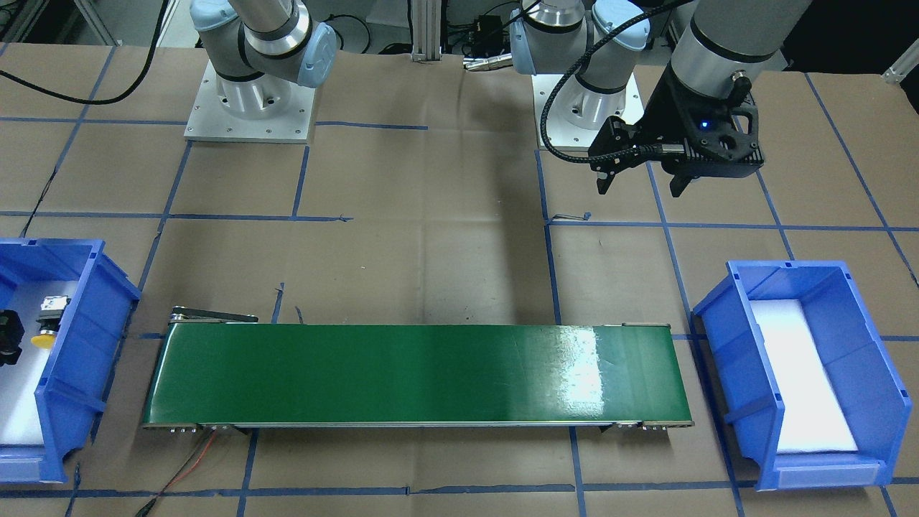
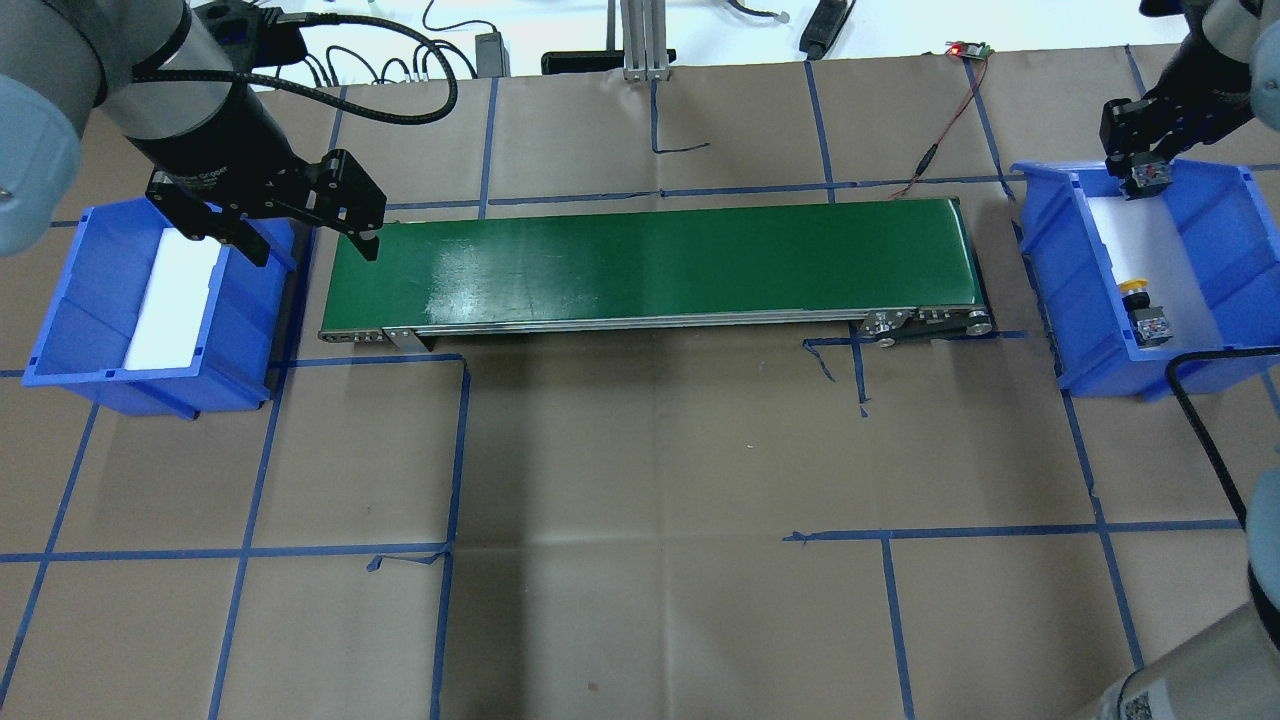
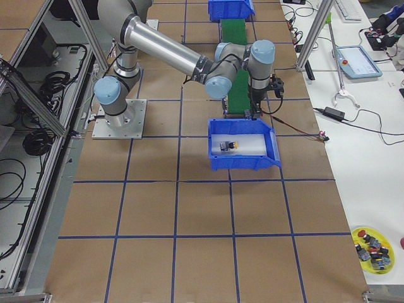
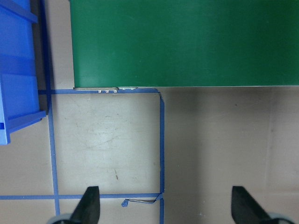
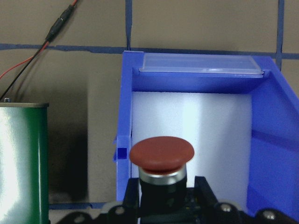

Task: Transport two buttons from left to right
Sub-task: 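Carry the red button with the right gripper over the bin, then lower the red button into the bin beside the yellow one and release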

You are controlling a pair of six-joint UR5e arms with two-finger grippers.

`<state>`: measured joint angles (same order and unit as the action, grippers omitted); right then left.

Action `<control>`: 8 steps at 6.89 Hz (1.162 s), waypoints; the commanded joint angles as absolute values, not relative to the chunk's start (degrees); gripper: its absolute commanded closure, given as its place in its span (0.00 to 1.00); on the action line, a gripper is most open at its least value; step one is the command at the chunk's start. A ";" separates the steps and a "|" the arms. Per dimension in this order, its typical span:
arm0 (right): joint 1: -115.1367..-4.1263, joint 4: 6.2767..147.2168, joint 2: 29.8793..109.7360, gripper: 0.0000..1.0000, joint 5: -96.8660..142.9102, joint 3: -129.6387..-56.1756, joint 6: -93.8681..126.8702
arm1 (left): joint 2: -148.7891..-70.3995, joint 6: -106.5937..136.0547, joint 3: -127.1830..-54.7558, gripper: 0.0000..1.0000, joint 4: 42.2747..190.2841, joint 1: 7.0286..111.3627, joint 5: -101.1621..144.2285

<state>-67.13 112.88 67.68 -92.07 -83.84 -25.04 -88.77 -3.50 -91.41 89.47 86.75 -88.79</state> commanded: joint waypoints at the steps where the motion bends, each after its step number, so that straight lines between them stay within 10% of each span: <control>1: -65.67 112.85 62.17 0.95 -92.02 -81.65 -28.21 | -88.77 -3.43 -91.41 0.00 89.47 86.75 -88.77; 8: -63.46 113.73 56.60 0.94 -92.90 -84.19 -30.85 | -88.77 -3.43 -91.41 0.00 89.47 86.75 -88.77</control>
